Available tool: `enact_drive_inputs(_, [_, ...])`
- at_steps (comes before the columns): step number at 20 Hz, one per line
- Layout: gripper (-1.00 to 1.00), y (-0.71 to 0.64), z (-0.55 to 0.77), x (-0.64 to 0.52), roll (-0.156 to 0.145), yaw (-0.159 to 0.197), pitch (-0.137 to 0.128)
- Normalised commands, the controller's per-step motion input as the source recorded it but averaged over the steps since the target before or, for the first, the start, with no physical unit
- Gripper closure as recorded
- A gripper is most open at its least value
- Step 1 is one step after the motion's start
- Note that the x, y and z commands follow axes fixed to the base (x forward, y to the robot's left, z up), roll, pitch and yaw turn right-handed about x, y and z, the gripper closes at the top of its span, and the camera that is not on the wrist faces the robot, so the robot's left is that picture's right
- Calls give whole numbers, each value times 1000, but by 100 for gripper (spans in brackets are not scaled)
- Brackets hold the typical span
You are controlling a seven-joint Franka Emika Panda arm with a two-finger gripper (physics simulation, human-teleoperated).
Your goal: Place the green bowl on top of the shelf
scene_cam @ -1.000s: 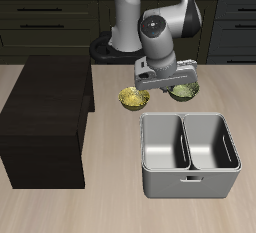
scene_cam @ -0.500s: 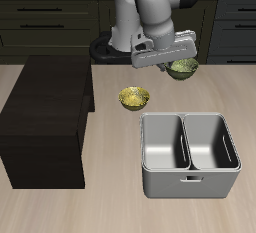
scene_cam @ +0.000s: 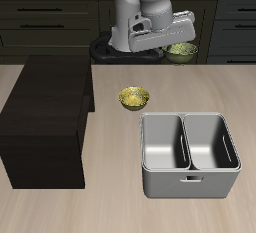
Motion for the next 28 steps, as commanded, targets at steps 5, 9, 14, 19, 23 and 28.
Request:
enact_drive_inputs(5, [100, -113, 493, -102, 9, -33, -51])
enact_drive_inputs(9, [100, -97, 560, -192, -8, -11, -99])
enact_drive_inputs(14, [100, -53, 168, -46, -9, -6, -23])
enact_drive_inputs(19, [100, -198, 10, 95, -25, 15, 5])
enact_drive_inputs(23, [100, -390, 96, 146, -54, -3, 0])
enact_drive_inputs(28, [100, -423, 105, 113, -58, -6, -10])
